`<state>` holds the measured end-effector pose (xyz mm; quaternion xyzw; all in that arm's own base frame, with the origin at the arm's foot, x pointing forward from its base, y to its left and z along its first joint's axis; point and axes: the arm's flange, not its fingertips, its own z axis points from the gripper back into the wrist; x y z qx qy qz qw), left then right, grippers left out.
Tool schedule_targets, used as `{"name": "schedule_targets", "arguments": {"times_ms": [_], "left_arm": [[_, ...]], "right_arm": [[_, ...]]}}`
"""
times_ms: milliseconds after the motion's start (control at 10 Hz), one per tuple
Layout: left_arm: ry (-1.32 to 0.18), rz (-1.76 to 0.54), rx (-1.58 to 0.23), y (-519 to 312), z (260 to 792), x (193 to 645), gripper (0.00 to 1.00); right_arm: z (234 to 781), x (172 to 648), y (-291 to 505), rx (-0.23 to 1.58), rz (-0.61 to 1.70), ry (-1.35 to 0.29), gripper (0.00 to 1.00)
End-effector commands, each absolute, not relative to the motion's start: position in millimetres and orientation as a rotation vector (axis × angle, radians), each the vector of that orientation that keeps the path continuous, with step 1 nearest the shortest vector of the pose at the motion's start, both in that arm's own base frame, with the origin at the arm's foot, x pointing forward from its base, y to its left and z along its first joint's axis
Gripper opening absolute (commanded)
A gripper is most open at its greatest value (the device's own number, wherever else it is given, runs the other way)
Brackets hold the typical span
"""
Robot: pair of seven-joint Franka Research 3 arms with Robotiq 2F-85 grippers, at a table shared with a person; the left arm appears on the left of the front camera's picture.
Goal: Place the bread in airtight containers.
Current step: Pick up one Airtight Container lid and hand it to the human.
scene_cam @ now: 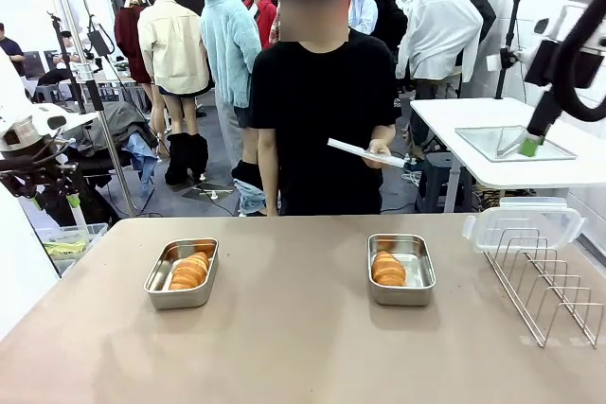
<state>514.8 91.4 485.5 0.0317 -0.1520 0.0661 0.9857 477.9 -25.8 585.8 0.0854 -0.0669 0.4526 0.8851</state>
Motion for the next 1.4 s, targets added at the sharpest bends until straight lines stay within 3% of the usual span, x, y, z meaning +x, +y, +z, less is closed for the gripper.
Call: {"name": "schedule_targets", "arguments": {"times_ms": [0, 100, 1300], "left_arm": [[-0.307, 0.151, 0.081, 90, 486, 515, 0.67], [-0.307, 0.151, 0.081, 90, 486, 515, 0.67], [-0.307, 0.151, 0.081, 90, 486, 515, 0.67]], "right_arm": [[560, 467, -28, 0.142, 1.042, -0.132, 1.00], [586, 478, -26, 0.178, 0.942, -0.139, 1.00], [586, 478, -26, 0.178, 0.942, -0.139, 1.00]]}}
